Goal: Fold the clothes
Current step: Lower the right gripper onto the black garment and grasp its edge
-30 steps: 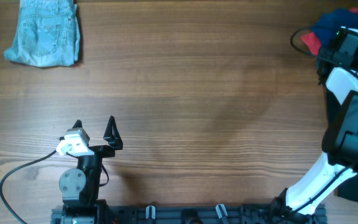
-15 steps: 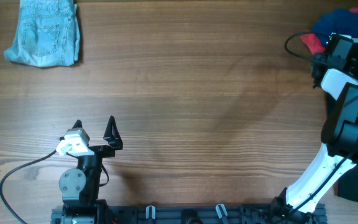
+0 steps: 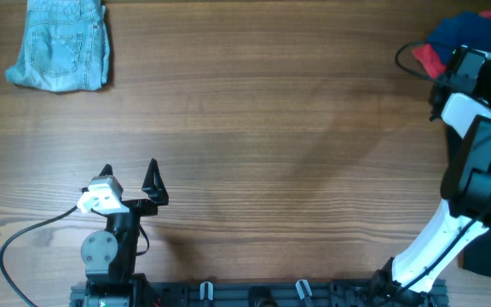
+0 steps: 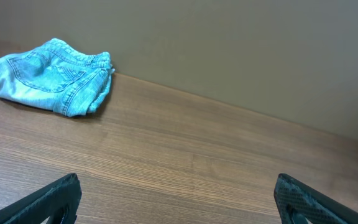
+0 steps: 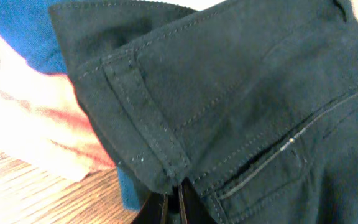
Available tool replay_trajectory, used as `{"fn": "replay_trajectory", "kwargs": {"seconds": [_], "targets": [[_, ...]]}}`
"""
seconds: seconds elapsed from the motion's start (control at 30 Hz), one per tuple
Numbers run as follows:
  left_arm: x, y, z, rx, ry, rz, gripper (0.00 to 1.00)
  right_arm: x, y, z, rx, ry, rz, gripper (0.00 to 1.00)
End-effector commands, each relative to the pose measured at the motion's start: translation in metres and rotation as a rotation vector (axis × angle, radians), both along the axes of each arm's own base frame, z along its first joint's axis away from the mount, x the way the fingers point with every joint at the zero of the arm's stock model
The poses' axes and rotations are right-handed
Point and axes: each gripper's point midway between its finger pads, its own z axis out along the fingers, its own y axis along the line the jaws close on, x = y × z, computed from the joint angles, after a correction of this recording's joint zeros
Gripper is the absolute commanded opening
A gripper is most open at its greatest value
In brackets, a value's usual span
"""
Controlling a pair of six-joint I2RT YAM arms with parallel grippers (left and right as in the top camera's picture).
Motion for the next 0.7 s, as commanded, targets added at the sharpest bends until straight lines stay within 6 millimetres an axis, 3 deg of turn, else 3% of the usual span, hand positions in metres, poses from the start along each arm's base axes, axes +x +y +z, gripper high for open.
{"fn": "replay_trajectory", "kwargs": {"seconds": [0.0, 0.1, 0.17, 0.3, 0.33, 0.4, 0.43, 0.47, 0.53, 0.6, 0.67], "targets": [[0.000, 0.003, 0.000, 0.021, -0.002, 0.015, 1.00, 0.019, 0.021, 0.069, 0.113, -0.216, 0.038, 0.04], [0.000, 0.003, 0.000, 0.021, -0.002, 0.015, 1.00, 0.025, 0.047, 0.091, 0.190, -0.268, 0.104, 0.04], [0.000, 0.003, 0.000, 0.021, -0.002, 0.015, 1.00, 0.026, 0.053, 0.094, 0.185, -0.268, 0.107, 0.04], [0.000, 0.003, 0.000, 0.021, -0.002, 0.015, 1.00, 0.017, 0.050, 0.068, 0.182, -0.187, 0.070, 0.05], [0.000, 0.003, 0.000, 0.021, -0.002, 0.015, 1.00, 0.015, 0.046, 0.066, 0.170, -0.178, 0.054, 0.12], [0.000, 0.003, 0.000, 0.021, -0.002, 0.015, 1.00, 0.013, 0.038, 0.061, 0.136, -0.167, 0.022, 0.13], [0.000, 0.003, 0.000, 0.021, -0.002, 0.015, 1.00, 0.014, 0.035, 0.060, 0.114, -0.162, 0.028, 0.17], [0.000, 0.003, 0.000, 0.021, -0.002, 0.015, 1.00, 0.015, 0.029, 0.057, 0.087, -0.157, 0.021, 0.38], [0.000, 0.003, 0.000, 0.021, -0.002, 0.015, 1.00, 0.011, 0.016, 0.051, 0.035, -0.144, -0.032, 0.46], [0.000, 0.003, 0.000, 0.021, -0.002, 0.015, 1.00, 0.012, 0.010, 0.036, -0.002, -0.100, -0.021, 0.64], [0.000, 0.003, 0.000, 0.021, -0.002, 0.015, 1.00, 0.017, 0.010, 0.028, -0.005, -0.110, -0.015, 0.70]]}}
